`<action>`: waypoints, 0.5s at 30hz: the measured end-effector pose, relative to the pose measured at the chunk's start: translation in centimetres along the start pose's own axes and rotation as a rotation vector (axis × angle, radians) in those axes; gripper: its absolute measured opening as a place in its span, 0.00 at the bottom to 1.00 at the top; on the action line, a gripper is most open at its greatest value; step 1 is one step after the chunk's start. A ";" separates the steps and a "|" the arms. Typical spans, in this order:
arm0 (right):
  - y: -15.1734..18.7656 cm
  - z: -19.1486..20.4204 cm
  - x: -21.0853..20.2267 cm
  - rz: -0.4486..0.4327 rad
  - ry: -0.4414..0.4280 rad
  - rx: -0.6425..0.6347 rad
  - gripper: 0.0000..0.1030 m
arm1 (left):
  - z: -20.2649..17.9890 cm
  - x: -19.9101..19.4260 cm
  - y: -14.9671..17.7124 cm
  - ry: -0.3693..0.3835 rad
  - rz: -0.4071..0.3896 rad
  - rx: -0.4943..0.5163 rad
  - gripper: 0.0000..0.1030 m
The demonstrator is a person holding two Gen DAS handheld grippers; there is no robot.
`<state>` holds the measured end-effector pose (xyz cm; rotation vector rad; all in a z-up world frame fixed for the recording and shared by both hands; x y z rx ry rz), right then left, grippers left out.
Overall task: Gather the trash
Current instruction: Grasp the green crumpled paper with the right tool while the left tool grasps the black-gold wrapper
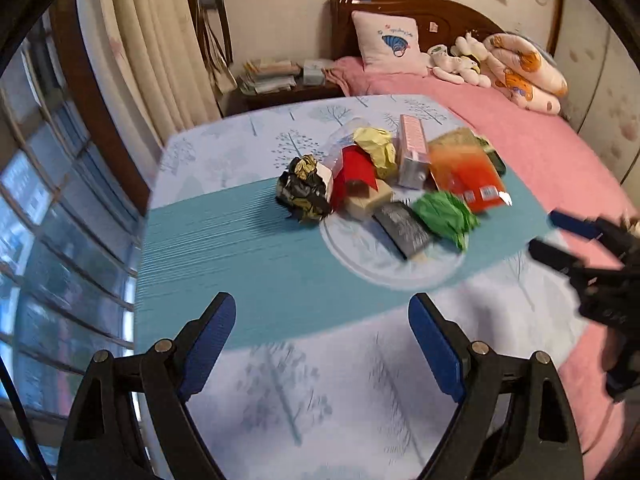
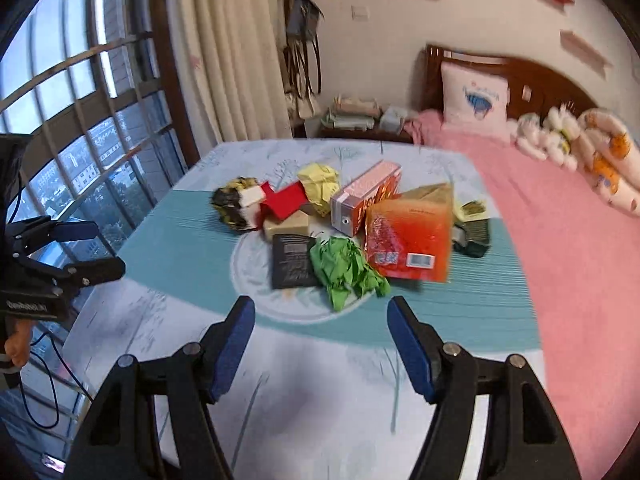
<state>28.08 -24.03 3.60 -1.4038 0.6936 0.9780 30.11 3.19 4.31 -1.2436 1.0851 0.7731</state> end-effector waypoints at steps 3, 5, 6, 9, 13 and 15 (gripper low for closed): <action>-2.2 -1.0 3.9 0.043 -0.003 0.019 0.67 | 1.3 2.7 -3.4 0.047 0.025 -0.043 0.85; -3.1 -1.6 6.1 0.068 -0.009 0.030 0.67 | 1.7 4.0 -4.6 0.049 0.030 -0.054 0.85; -3.5 -1.7 7.1 0.082 -0.008 0.032 0.67 | 1.9 4.7 -5.3 0.050 0.035 -0.057 0.85; -4.4 -2.3 10.1 0.120 0.004 0.034 0.67 | 2.5 7.0 -7.9 0.052 0.050 -0.059 0.85; -4.8 -2.6 12.2 0.139 -0.024 0.030 0.64 | 3.0 9.1 -10.5 0.063 0.058 -0.065 0.85; -4.9 -2.5 13.1 0.154 -0.042 0.019 0.52 | 3.1 10.0 -11.5 0.059 0.065 -0.066 0.85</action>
Point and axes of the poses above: each gripper's, at about its wrist camera, not at the fingertips, and x roughly the way its jaws point, z to its left, y to its underside, the point moved 2 cm from there along x, roughly the way its jaws point, and after that the axes turned 14 degrees about z, right-handed, at the moved point
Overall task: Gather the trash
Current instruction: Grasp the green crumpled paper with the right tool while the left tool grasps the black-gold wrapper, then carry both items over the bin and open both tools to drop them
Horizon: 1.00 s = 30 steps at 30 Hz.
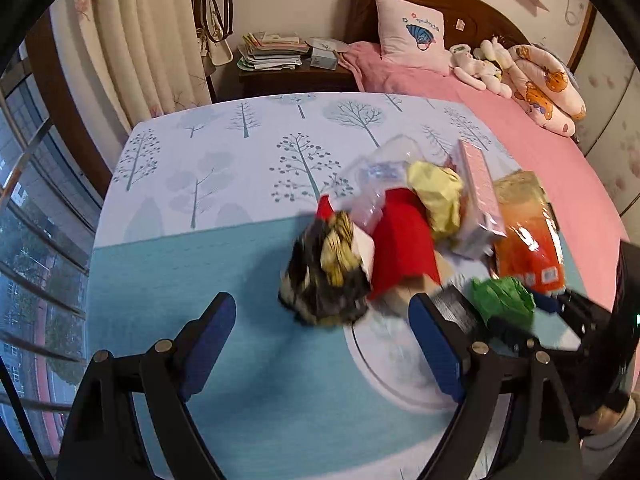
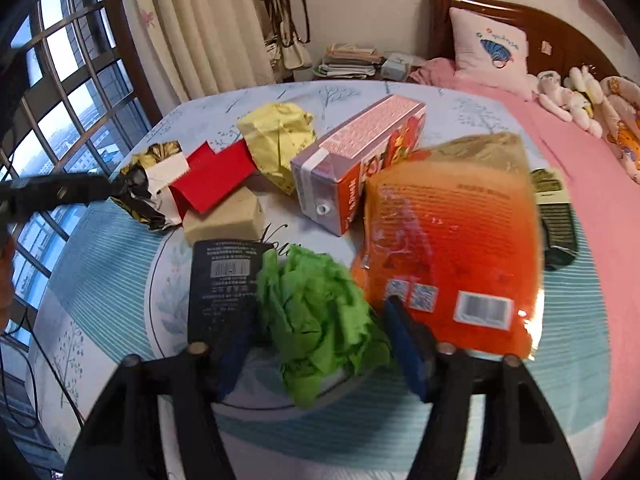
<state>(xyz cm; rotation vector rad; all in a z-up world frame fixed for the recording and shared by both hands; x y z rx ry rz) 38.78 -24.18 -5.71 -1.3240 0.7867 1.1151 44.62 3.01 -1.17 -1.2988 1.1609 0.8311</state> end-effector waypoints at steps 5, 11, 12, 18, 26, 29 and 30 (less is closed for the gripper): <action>0.1 -0.4 0.3 -0.015 -0.054 -0.001 0.44 | 0.3 2.0 -1.8 0.023 0.013 -0.018 0.84; 0.5 -1.3 0.3 -0.032 -0.123 0.018 0.42 | 1.5 5.0 -2.2 0.128 0.066 -0.063 0.68; 0.5 -1.3 0.3 -0.035 -0.124 0.018 0.42 | 1.6 5.5 -2.1 0.156 0.074 -0.069 0.63; 0.5 -1.2 0.2 -0.045 -0.117 0.019 0.37 | 1.6 5.8 -1.5 0.145 0.037 -0.084 0.46; 1.3 -0.4 -2.2 -0.068 -0.129 0.043 0.35 | 0.5 0.0 1.0 0.110 -0.071 -0.040 0.44; 2.0 0.4 -4.1 -0.093 -0.136 0.040 0.35 | -0.2 -3.0 3.2 0.111 -0.100 -0.006 0.44; 2.4 0.7 -4.9 -0.102 -0.137 0.037 0.35 | -0.6 -3.8 4.0 0.109 -0.106 0.005 0.44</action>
Point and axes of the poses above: each gripper's, at about its wrist camera, not at the fingertips, and x roughly the way its jaws point, z to its left, y to its underside, the point moved 2 cm from there along x, roughly the way its jaws point, and after that the axes turned 14 degrees about z, right-handed, at the moved point
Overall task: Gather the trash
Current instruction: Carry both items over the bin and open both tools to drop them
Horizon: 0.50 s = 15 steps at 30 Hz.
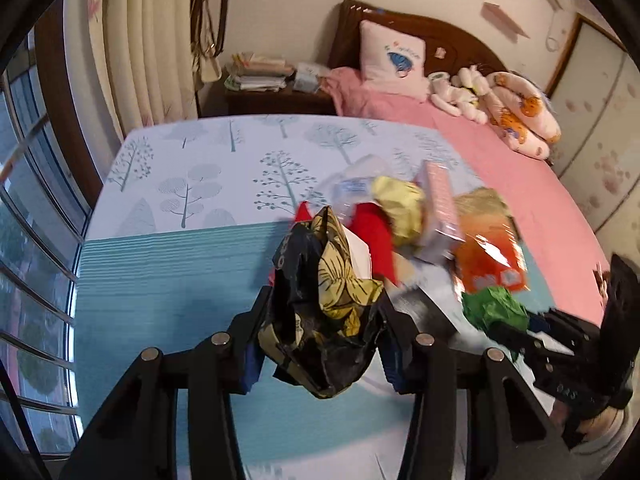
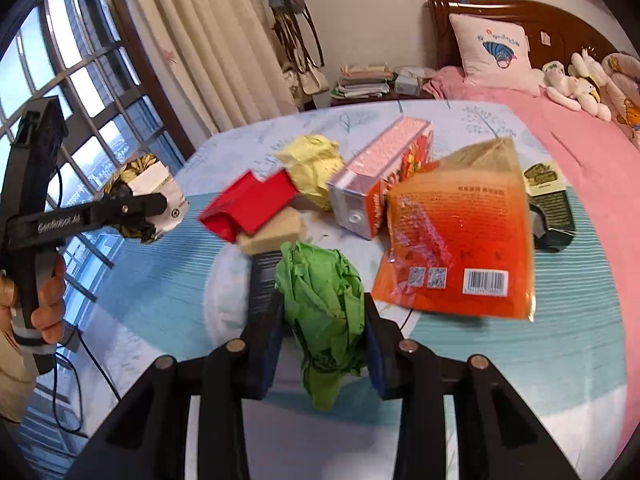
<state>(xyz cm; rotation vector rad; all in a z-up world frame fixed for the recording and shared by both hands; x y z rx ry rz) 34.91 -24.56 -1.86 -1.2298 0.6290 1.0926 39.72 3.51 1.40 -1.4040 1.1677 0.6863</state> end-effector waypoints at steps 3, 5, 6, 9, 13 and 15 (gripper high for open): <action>1.3 1.5 -2.4 -0.027 -0.013 -0.010 0.35 | -1.4 -2.7 2.6 -0.009 -0.011 0.030 0.44; 2.4 2.4 -4.2 -0.045 -0.034 -0.017 0.35 | -2.5 -4.4 4.6 -0.017 -0.018 0.051 0.45; 2.9 2.9 -4.9 -0.051 -0.042 -0.019 0.35 | -3.0 -5.4 5.9 -0.023 -0.023 0.059 0.45; 5.2 4.4 -7.1 -0.064 -0.065 -0.024 0.35 | -4.1 -7.4 9.1 -0.028 -0.028 0.069 0.45; 9.1 6.5 -9.7 -0.074 -0.074 -0.044 0.35 | -5.5 -9.5 14.2 -0.027 -0.018 0.083 0.45; 10.9 7.2 -10.5 -0.075 -0.078 -0.053 0.35 | -6.1 -10.1 16.5 -0.027 -0.013 0.090 0.45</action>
Point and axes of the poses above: each gripper's, at about its wrist camera, not at the fingertips, and x roughly the way its jaws point, z to its left, y to its underside, the point moved 2 cm from there along x, roughly the way its jaws point, and after that the axes turned 14 degrees about z, right-handed, at the moved point
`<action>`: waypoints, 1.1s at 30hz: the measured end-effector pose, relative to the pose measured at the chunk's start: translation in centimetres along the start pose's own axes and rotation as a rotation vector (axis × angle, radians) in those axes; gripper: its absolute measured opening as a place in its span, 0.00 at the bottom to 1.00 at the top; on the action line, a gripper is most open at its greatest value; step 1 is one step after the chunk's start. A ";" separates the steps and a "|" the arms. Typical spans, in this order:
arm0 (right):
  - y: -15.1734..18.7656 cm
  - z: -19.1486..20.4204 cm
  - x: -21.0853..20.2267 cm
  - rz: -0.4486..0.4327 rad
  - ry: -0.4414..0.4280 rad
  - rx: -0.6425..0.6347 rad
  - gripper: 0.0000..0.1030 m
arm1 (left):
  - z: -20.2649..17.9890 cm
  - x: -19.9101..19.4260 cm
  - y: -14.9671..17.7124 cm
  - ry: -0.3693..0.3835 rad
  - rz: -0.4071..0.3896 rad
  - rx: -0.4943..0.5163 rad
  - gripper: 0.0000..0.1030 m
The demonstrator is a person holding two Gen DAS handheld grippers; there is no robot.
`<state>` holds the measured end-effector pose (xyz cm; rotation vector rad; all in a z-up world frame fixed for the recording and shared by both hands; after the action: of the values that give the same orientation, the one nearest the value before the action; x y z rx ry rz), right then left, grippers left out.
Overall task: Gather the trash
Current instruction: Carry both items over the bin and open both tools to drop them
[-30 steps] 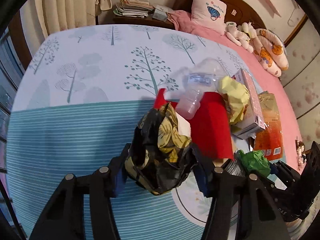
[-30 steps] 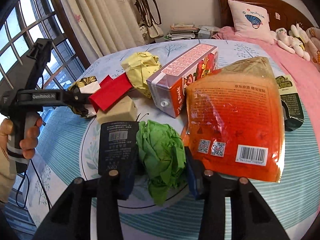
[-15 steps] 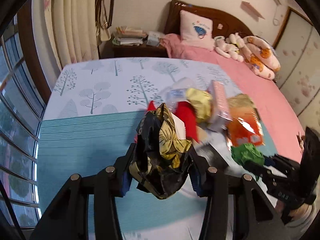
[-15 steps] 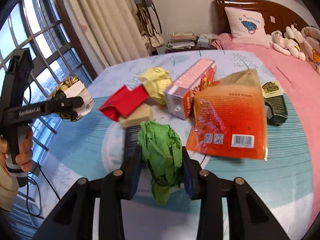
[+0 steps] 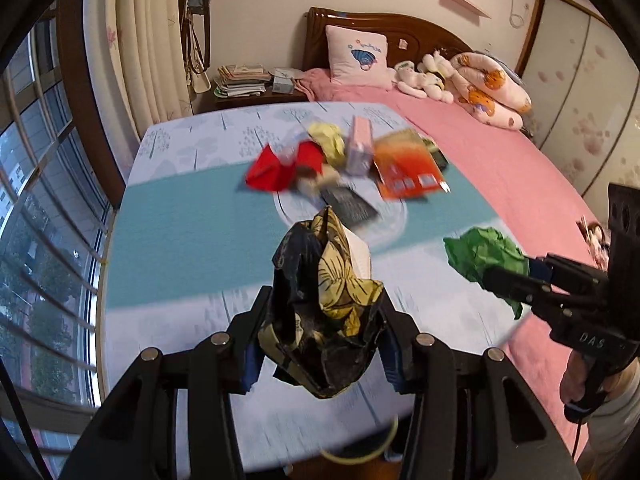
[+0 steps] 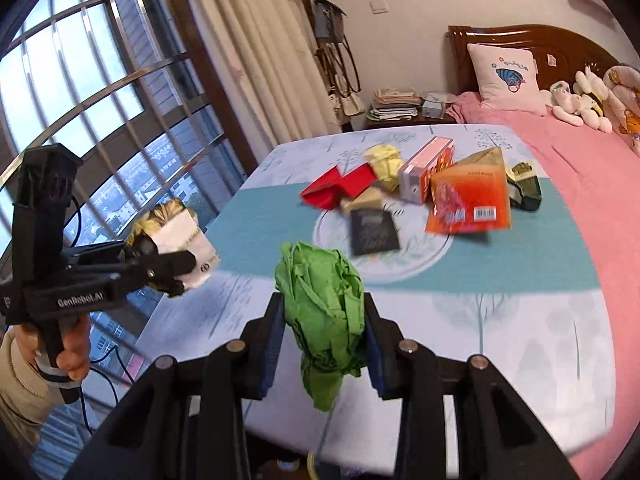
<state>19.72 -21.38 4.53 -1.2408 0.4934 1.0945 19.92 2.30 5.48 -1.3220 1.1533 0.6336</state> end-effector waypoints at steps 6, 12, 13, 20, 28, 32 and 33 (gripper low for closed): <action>6.4 2.4 -1.4 0.028 -0.030 -0.012 0.35 | -2.2 -0.7 7.2 0.014 0.023 0.021 0.45; 13.0 4.0 0.1 0.101 -0.036 -0.031 0.35 | -4.1 1.3 14.3 0.046 0.057 0.024 0.45; 14.2 4.0 0.8 0.121 -0.033 -0.030 0.35 | -4.4 2.4 15.7 0.049 0.074 0.026 0.45; 20.0 1.7 6.9 0.256 -0.032 0.057 0.35 | -4.8 10.6 20.5 0.085 0.201 0.003 0.45; 25.2 -2.9 15.1 0.365 -0.014 0.222 0.35 | -5.8 19.5 22.9 0.020 0.301 0.059 0.45; 26.7 -4.9 18.7 0.396 0.044 0.285 0.35 | -5.8 24.0 23.2 -0.035 0.340 0.070 0.45; 27.0 -5.4 19.5 0.403 0.051 0.309 0.35 | -5.7 25.3 23.4 -0.032 0.353 0.063 0.45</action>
<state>6.32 -20.41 -26.47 -0.9184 0.9439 1.2659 6.56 -4.48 -26.03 -1.0588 1.3822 0.8626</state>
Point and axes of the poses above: each gripper's, at about its wrist camera, not at the fingertips, and x roughly the way its jaws point, z to its left, y to its underside, the point moved 2 cm from there along x, roughly the way its jaws point, and after that the axes turned 14 degrees about z, right-handed, at the moved point
